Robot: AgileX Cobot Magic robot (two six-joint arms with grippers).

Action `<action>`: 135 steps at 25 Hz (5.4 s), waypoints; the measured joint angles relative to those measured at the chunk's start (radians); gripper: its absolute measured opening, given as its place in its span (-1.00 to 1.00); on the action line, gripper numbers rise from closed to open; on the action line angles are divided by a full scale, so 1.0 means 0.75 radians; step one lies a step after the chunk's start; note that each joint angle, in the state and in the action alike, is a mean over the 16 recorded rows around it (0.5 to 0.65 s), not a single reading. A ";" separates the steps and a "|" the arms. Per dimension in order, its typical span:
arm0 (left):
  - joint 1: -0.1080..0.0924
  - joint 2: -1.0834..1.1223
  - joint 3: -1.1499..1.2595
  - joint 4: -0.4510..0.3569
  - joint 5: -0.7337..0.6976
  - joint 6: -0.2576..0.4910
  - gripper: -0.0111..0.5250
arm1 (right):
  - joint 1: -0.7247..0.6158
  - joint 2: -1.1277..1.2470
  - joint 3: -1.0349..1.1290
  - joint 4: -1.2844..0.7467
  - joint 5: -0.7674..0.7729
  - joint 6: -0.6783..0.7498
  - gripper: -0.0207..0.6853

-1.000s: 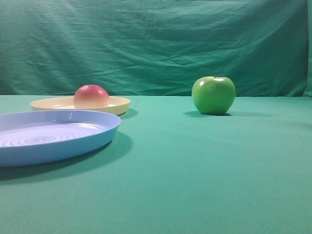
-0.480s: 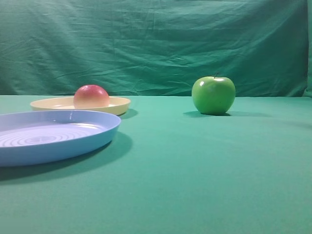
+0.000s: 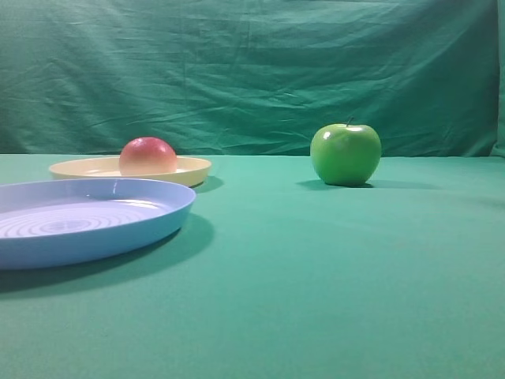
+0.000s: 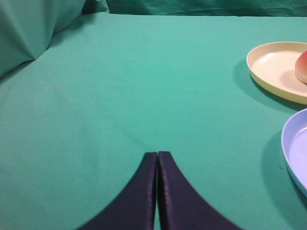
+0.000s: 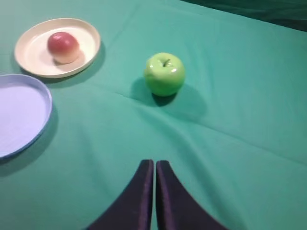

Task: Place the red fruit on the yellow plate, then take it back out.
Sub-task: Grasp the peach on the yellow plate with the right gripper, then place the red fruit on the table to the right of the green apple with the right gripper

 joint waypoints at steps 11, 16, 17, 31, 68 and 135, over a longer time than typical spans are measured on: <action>0.000 0.000 0.000 0.000 0.000 0.000 -0.96 | 0.033 0.581 -0.327 0.235 0.065 -0.254 -0.94; 0.000 0.000 0.000 0.000 0.000 0.000 -0.96 | 0.098 0.861 -0.565 0.216 0.093 -0.265 -0.94; 0.000 0.000 0.000 0.000 0.000 0.000 -0.96 | 0.115 0.918 -0.620 0.208 0.101 -0.266 -0.94; 0.000 0.000 0.000 0.000 0.000 0.000 -0.96 | 0.408 1.647 -1.390 0.156 0.205 -0.320 -0.54; 0.000 0.000 0.000 0.000 0.000 -0.003 -0.96 | 0.633 2.206 -1.591 0.218 -0.429 -0.391 0.44; 0.000 0.000 0.000 0.000 0.000 0.000 -0.96 | 0.222 0.700 0.382 -0.359 -0.738 0.419 -0.34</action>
